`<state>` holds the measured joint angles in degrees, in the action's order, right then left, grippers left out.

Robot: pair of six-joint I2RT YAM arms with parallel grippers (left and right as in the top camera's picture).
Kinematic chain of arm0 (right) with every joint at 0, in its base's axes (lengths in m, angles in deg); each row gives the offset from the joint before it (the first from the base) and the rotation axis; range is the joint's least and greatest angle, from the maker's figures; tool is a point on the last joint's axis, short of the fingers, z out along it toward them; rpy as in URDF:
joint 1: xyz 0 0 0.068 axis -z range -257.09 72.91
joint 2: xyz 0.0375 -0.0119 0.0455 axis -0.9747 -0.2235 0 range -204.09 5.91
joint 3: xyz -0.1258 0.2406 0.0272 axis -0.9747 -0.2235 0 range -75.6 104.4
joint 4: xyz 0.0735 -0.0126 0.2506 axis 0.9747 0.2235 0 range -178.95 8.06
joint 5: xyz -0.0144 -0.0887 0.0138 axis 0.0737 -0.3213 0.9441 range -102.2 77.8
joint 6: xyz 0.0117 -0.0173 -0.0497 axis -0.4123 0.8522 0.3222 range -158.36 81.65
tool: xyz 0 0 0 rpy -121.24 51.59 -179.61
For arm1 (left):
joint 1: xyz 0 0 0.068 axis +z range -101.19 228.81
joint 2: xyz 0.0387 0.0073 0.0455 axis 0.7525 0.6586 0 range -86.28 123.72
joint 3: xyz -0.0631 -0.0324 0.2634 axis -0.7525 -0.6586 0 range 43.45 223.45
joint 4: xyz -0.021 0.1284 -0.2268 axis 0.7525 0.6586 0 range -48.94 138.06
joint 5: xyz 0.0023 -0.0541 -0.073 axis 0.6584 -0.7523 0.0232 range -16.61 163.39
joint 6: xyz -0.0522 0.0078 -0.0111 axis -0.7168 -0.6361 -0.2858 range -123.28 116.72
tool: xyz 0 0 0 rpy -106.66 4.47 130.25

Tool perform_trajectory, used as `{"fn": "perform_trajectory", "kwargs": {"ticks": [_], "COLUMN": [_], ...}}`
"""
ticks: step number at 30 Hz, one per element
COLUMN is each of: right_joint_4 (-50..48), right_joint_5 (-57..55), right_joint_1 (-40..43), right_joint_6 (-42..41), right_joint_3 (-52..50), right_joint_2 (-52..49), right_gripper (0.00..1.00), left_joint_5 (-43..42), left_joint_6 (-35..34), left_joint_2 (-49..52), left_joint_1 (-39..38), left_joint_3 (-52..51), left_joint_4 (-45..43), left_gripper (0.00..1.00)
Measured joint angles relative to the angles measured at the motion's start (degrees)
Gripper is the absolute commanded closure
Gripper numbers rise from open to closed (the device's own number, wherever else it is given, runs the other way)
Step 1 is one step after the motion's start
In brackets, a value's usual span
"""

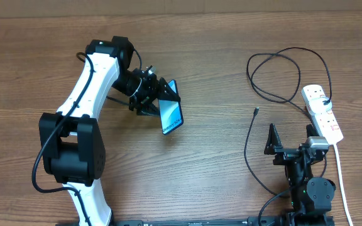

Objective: Plug charger to phone and switch on socket
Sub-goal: 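Lift the phone with the left gripper and tilt it upright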

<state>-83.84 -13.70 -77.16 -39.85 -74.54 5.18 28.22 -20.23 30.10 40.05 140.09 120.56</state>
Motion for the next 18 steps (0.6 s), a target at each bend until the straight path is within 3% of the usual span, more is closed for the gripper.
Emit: {"fn": "perform_trajectory", "kwargs": {"ticks": [7, 18], "right_joint_4": [0.02, 0.00], "right_joint_5": [0.00, 0.02], "right_joint_1": [-0.02, 0.00], "right_joint_6": [0.00, 0.00], "right_joint_3": [0.00, 0.00], "right_joint_2": [0.00, 0.00], "right_gripper": [0.00, 0.00], "left_joint_5": [8.07, 16.09], "left_joint_6": [-1.57, -2.19], "left_joint_2": [0.02, 0.00], "left_joint_1": [0.02, 0.00], "left_joint_3": [8.04, 24.39], "left_joint_4": [3.87, 17.18], "left_gripper": [0.84, 0.86]}}
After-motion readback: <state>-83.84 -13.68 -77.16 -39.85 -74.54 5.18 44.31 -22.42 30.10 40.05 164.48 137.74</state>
